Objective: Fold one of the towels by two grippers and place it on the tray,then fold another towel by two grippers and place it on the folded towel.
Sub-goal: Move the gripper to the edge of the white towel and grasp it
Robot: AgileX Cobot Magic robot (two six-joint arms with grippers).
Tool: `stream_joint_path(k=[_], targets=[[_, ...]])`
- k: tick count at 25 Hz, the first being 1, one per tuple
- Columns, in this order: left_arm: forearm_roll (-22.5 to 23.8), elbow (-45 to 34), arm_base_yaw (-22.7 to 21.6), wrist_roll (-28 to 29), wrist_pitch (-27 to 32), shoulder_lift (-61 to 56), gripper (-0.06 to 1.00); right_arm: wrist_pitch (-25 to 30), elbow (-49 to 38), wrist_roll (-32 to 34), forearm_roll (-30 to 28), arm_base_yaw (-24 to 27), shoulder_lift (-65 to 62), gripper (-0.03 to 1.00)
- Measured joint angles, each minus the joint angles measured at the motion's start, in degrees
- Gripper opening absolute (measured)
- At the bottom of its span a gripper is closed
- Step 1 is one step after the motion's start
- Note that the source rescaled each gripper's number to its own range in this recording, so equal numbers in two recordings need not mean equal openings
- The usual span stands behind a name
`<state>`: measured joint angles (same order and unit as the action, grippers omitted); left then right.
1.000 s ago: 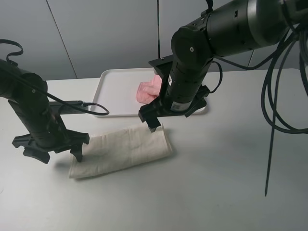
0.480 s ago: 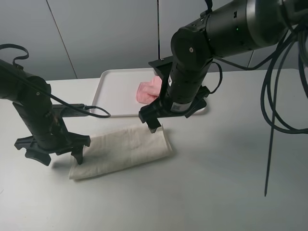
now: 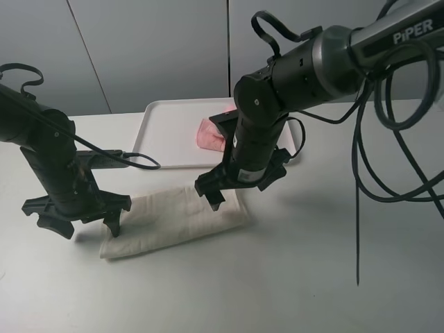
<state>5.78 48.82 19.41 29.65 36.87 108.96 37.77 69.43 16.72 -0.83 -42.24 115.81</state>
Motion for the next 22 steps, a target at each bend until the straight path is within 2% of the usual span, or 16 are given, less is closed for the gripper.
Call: stream_joint_path(k=[6, 14, 22], targets=[[-0.1, 0.0, 0.0, -0.1, 0.0, 0.0, 1.00, 0.0, 2.8, 0.9, -3.2, 0.0, 4.1, 0.97], [-0.1, 0.0, 0.0, -0.3, -0.1, 0.0, 1.00, -0.4, 3.4, 1.1, -3.8, 0.0, 6.6, 0.84], [-0.1, 0.0, 0.0, -0.5, -0.1, 0.1, 1.00, -1.6, 3.4, 1.2, -3.3, 0.0, 7.0, 0.77]])
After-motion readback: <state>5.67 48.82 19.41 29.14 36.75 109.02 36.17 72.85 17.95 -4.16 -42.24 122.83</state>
